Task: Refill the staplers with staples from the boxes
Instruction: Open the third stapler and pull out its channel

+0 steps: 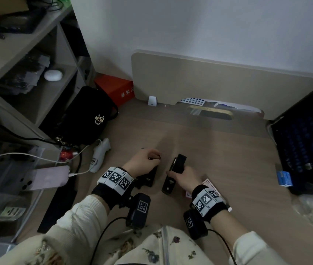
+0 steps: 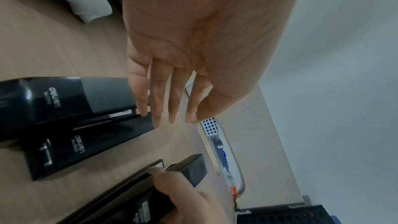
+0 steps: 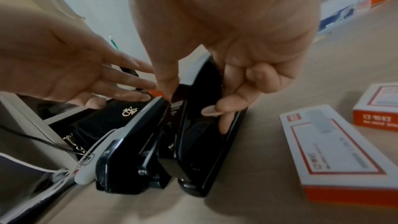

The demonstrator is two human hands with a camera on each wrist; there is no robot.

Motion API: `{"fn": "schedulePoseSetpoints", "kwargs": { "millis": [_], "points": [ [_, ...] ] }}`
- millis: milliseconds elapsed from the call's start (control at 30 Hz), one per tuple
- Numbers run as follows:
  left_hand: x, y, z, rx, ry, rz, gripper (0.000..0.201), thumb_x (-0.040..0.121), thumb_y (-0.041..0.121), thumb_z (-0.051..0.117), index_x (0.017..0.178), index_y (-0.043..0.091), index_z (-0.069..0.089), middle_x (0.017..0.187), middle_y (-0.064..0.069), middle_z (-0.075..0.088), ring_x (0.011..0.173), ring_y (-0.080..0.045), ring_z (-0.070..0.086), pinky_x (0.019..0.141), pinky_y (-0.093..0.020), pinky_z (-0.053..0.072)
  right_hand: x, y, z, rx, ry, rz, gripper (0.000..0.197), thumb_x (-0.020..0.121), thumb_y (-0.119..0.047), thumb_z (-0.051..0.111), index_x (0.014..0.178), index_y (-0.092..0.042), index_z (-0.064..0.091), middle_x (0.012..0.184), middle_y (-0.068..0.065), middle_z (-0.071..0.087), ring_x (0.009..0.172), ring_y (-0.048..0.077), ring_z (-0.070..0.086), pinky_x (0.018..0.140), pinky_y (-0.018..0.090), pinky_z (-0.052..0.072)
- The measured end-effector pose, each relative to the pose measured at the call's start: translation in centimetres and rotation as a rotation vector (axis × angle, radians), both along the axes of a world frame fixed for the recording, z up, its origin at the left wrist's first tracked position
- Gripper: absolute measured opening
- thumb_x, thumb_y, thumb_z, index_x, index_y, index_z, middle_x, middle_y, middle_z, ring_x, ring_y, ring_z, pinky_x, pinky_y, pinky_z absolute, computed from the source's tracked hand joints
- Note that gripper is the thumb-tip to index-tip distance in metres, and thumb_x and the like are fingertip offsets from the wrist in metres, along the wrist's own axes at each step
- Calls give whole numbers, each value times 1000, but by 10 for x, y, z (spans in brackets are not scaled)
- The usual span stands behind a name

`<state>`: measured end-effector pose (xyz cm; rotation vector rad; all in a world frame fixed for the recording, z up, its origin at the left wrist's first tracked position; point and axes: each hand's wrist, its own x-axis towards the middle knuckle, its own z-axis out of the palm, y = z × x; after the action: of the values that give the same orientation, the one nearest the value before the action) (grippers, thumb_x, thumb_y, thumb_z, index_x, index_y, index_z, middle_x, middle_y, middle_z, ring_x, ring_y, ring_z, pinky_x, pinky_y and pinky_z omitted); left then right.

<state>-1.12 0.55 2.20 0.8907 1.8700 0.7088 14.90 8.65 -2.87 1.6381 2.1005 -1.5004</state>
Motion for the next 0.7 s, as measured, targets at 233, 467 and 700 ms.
{"fn": "schedulePoseSetpoints", "kwargs": {
  "millis": [233,467,700],
  "points": [
    [-11,0,-8,53,-33,193,28,91,5,53,114,18,63,113,-4,69,94,-16,64,76,-21,51,-2,4,-15,-18,-54,39,41,55,-69,61,71,-31,63,90,-4,71,90,20,65,86,40,53],
    [-21,1,-8,85,-60,296,22,92,8,54,103,23,64,100,1,71,86,-13,65,58,-16,43,-18,16,1,430,90,-66,61,76,-48,68,125,-19,45,125,2,45,116,20,46,99,34,40],
    [-24,-3,-14,59,-69,276,22,91,7,55,108,16,66,99,-2,71,82,-11,62,57,-15,41,-58,12,8,546,-87,479,49,90,-50,46,134,-29,41,133,-2,52,124,25,32,99,42,27]
  ]
}}
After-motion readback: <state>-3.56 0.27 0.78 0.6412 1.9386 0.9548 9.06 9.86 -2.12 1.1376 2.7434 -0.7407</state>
